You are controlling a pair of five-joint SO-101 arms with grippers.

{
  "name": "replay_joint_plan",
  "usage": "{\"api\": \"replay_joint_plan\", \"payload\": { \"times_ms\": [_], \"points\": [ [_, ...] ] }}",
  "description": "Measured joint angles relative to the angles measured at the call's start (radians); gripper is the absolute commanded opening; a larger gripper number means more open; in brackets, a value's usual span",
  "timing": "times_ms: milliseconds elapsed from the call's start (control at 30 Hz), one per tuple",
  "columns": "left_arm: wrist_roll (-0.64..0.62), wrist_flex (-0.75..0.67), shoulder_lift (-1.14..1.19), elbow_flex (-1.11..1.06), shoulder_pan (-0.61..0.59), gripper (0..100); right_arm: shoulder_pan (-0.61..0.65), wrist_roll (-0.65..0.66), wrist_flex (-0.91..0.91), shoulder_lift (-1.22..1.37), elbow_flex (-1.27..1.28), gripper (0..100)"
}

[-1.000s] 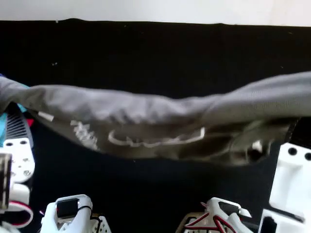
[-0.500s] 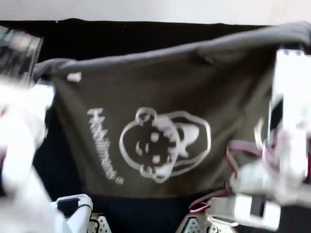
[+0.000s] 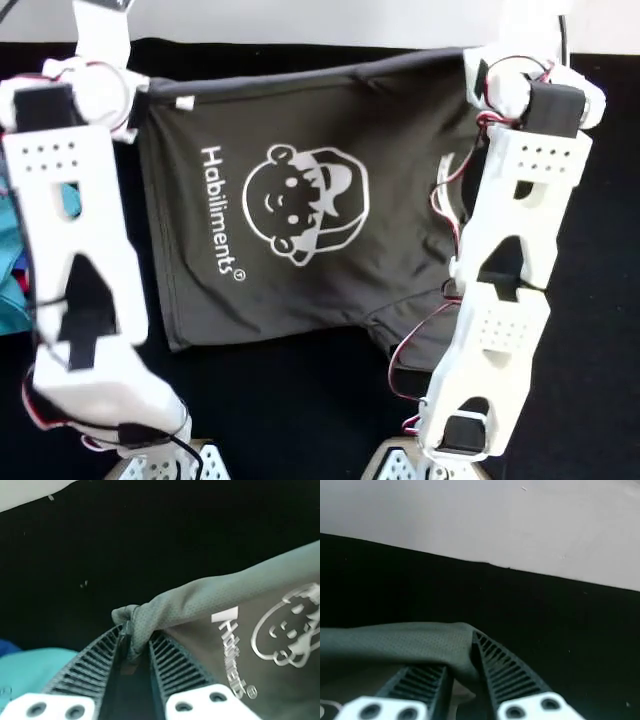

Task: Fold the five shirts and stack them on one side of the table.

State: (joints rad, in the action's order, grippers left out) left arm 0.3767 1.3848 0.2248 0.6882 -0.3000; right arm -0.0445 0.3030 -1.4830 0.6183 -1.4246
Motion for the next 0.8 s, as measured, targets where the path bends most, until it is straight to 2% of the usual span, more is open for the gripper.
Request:
{"api": "replay_joint_plan", "payload": {
  "times_ms": [300, 567, 800],
  "points": [
    [0.000, 0.060, 0.321, 0.456, 0.015, 1, 0.008, -0.003, 0.170, 0.060, 0.000, 0.5],
    [0.000, 0.060, 0.532, 0.486, 0.046, 1, 0.008, -0.003, 0.169, 0.261, 0.000, 0.5],
    [0.000, 0.112, 0.706, 0.486, 0.063, 1, 0.063, -0.003, 0.021, 0.439, 0.002, 0.5]
  ]
}}
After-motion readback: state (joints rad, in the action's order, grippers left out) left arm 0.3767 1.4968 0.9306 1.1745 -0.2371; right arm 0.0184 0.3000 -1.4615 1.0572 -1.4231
